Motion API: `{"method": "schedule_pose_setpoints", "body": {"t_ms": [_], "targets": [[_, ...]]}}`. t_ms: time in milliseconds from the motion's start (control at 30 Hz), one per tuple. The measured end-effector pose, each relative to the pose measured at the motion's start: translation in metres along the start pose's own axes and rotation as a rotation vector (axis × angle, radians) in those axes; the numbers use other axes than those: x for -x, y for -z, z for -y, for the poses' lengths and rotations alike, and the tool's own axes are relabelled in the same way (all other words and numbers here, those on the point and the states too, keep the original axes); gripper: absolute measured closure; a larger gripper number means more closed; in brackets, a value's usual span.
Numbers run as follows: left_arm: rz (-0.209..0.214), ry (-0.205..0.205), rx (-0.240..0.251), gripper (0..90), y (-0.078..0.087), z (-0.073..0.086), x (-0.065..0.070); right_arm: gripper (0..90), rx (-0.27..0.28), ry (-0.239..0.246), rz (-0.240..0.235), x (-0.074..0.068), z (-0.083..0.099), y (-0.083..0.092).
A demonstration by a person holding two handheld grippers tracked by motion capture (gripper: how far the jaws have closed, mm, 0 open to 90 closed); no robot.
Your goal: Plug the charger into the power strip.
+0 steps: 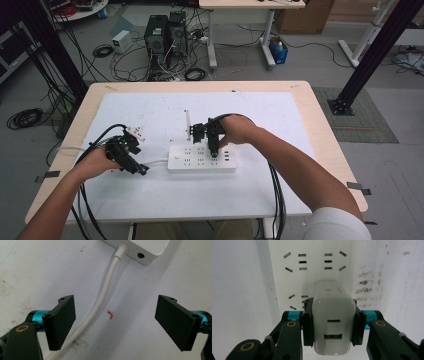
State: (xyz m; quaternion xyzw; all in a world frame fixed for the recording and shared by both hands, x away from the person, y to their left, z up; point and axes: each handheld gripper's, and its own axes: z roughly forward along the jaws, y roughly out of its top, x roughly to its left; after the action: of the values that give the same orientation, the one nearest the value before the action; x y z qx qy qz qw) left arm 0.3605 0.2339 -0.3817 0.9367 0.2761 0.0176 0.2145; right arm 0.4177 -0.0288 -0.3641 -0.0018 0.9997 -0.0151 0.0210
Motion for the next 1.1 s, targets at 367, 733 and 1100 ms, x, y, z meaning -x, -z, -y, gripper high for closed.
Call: {"method": "schedule_pose_setpoints", "body": {"t_ms": [367,733,1100], "targets": [[-0.012,0.015,0.006,17.1,0.001,0.002,-0.001,62.8,0.014,0.001,-0.005,0.002,0.003,-0.002],[-0.007,0.024,0.011,17.1,0.001,0.002,-0.004,62.8,0.008,0.016,0.01,0.0,-0.002,-0.004],[0.003,0.044,0.024,17.0,-0.003,0.004,-0.002,62.8,0.073,-0.002,-0.001,0.001,0.007,-0.008]]}}
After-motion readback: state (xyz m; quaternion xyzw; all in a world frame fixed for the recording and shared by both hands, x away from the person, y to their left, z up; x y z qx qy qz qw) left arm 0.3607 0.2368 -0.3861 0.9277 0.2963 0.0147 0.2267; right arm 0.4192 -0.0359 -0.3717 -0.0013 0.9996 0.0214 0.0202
